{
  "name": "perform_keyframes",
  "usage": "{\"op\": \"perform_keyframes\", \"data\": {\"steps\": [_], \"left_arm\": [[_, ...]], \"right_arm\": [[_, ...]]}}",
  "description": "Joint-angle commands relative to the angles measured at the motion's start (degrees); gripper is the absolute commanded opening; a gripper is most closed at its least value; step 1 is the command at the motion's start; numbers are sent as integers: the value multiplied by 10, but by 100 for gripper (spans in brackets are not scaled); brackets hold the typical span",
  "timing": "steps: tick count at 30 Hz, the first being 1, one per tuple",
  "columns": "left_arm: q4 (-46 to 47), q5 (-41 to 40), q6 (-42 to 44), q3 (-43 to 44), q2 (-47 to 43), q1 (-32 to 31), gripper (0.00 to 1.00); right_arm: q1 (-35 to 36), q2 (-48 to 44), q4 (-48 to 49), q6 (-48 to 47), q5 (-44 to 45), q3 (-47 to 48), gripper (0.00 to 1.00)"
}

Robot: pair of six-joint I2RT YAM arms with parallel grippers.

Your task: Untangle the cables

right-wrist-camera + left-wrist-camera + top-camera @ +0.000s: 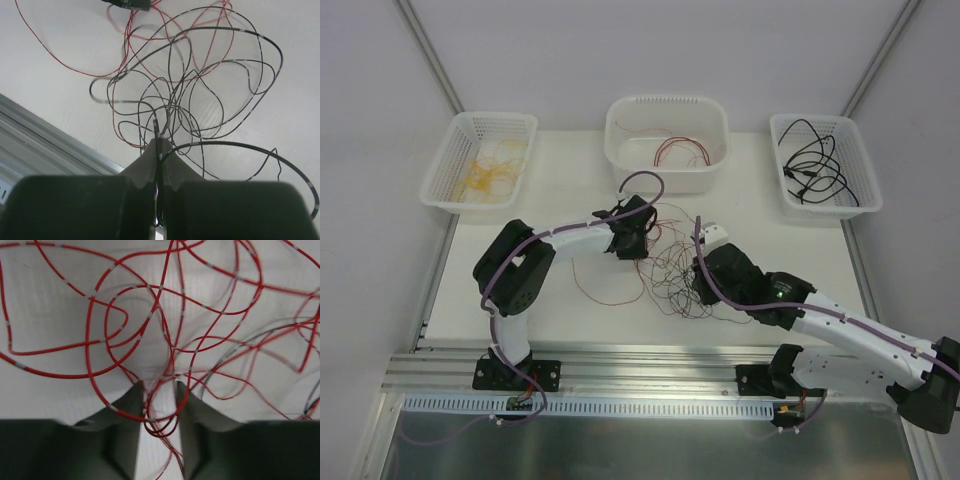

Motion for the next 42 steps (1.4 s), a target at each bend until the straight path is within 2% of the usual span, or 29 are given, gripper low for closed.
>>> {"op": "perform_keyframes", "data": {"steps": [1, 2, 3, 6, 9, 12, 15, 20, 24, 27, 31, 35, 39, 42], "left_arm": [[-3, -67, -7, 1, -5, 10, 25], [-5, -77, 0, -12, -12, 17, 2], [-6, -78, 1, -22, -25, 26, 0], [-7, -89, 14, -75, -99, 81, 0], [-13, -103, 49, -124, -196, 146, 0], [-34, -111, 93, -148, -312, 210, 0], [-77, -118, 146, -138, -385, 258, 0], [-126, -115, 219, -99, -459, 278, 0], [-134, -141, 242, -109, -502, 287, 0], [-125, -125, 239, -142, -513, 288, 0], [-101, -27, 241, -165, -498, 288, 0], [-90, 104, 237, -168, -450, 288, 0], [-79, 197, 227, -175, -399, 286, 0], [-69, 218, 215, -181, -347, 252, 2]], "right_arm": [[0, -34, -16, 15, 38, 1, 1], [-1, -40, -25, 13, 58, 4, 1], [-2, -53, -45, 10, 67, 6, 1], [-24, -79, -92, 3, 99, 13, 1], [-78, -103, -126, 1, 111, 17, 1], [-177, -134, -154, -1, 107, 28, 1], [-249, -155, -178, -6, 105, 47, 1], [-318, -160, -194, -6, 89, 92, 1], [-368, -162, -186, -8, 82, 134, 1], [-380, -145, -172, -19, 36, 163, 1], [-379, -106, -162, -35, -43, 187, 1], [-380, -86, -154, -45, -29, 201, 1], [-386, -55, -152, -59, -12, 237, 1], [-394, -28, -147, -68, -3, 276, 1]]}}
